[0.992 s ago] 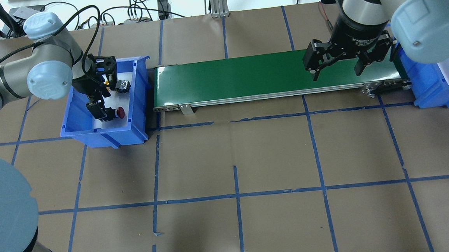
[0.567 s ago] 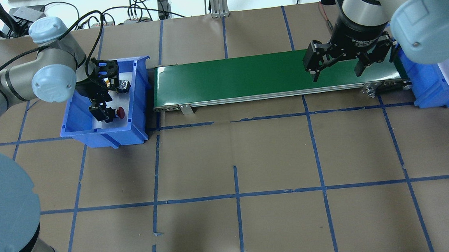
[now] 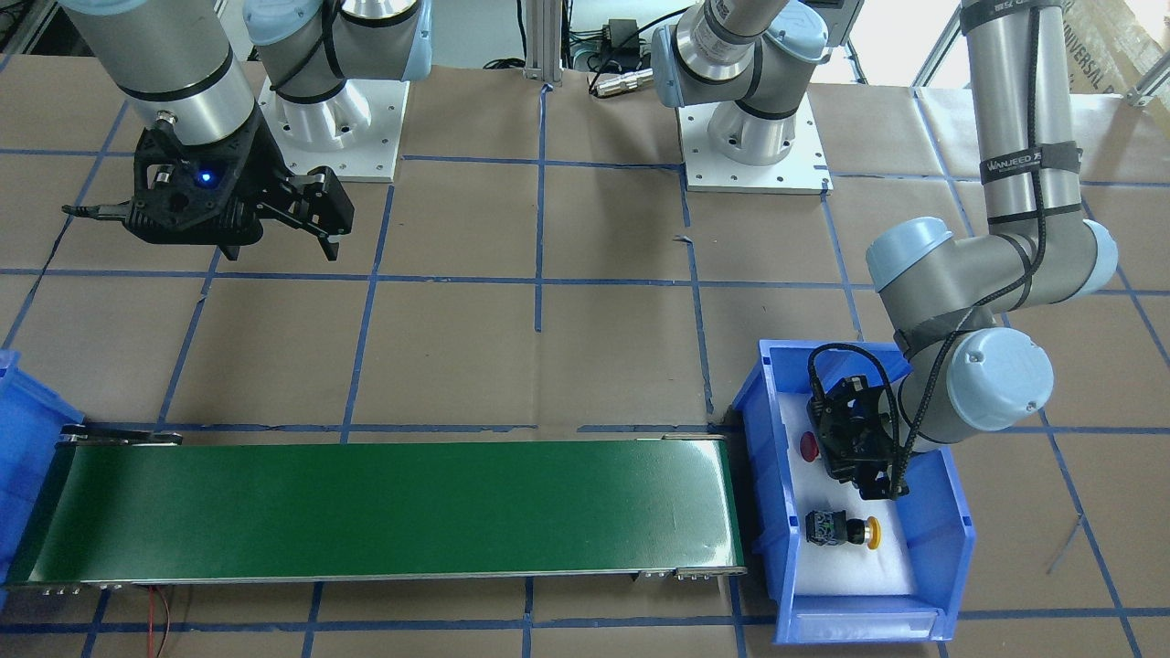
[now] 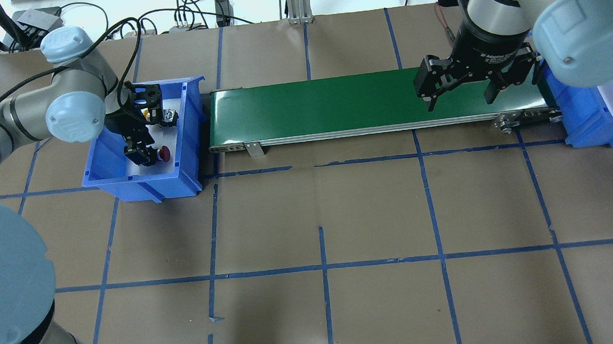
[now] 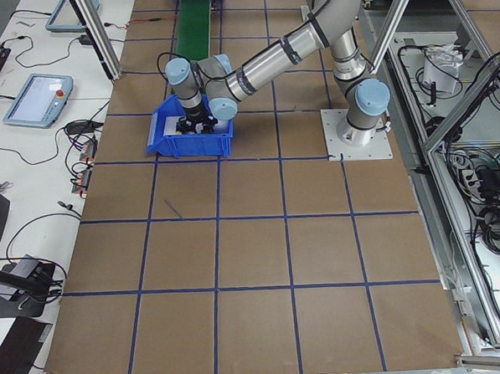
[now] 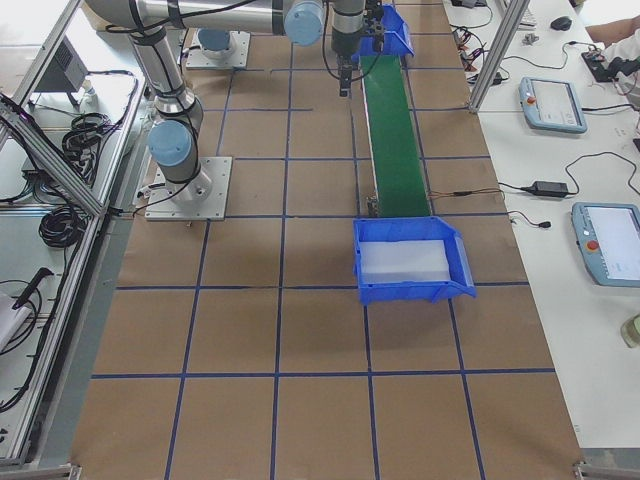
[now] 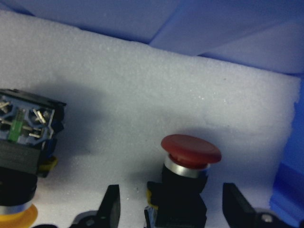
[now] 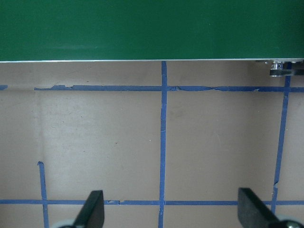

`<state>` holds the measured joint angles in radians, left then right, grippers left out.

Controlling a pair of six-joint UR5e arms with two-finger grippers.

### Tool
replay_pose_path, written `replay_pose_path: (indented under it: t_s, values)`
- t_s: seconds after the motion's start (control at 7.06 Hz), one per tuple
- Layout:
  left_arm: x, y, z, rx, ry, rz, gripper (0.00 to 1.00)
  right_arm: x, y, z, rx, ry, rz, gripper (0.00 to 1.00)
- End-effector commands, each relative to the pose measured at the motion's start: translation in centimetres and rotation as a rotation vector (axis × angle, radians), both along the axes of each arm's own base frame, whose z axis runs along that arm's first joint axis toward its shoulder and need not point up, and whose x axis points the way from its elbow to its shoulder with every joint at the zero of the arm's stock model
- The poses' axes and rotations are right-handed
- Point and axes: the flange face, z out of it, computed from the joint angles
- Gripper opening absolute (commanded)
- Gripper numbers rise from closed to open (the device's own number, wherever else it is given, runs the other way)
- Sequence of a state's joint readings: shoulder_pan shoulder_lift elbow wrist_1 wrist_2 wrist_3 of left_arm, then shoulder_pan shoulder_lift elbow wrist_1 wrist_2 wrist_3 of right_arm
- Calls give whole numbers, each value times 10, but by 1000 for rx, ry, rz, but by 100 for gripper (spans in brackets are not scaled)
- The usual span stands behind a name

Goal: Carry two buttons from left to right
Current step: 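Lower the left gripper and grasp the red-capped button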

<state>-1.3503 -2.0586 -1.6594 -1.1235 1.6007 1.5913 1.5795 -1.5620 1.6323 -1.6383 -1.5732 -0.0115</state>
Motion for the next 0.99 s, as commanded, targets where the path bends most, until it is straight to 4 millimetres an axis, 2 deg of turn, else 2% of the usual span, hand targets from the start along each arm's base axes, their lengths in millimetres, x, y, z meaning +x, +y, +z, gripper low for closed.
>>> replay_pose_path:
  t_s: [0.0, 0.28, 0.43, 0.57, 0.71, 0.85]
  values:
    - [2, -2, 2, -6, -4, 4, 36, 0, 0, -1, 2, -1, 0, 100]
    - [1, -6, 17, -31, -11, 2, 18, 0, 0, -1, 2, -1, 1, 100]
    - [1, -5, 30, -42, -9, 3, 14, 0, 0, -1, 2, -1, 0, 100]
    - [-7, 0, 51, -60, -11, -6, 13, -1, 0, -1, 2, 1, 0, 100]
    - [-9, 6, 81, -78, -15, 15, 12, -1, 0, -1, 2, 2, 0, 100]
    - [-8, 1, 102, -111, -29, 89, 11, -1, 0, -1, 2, 1, 0, 100]
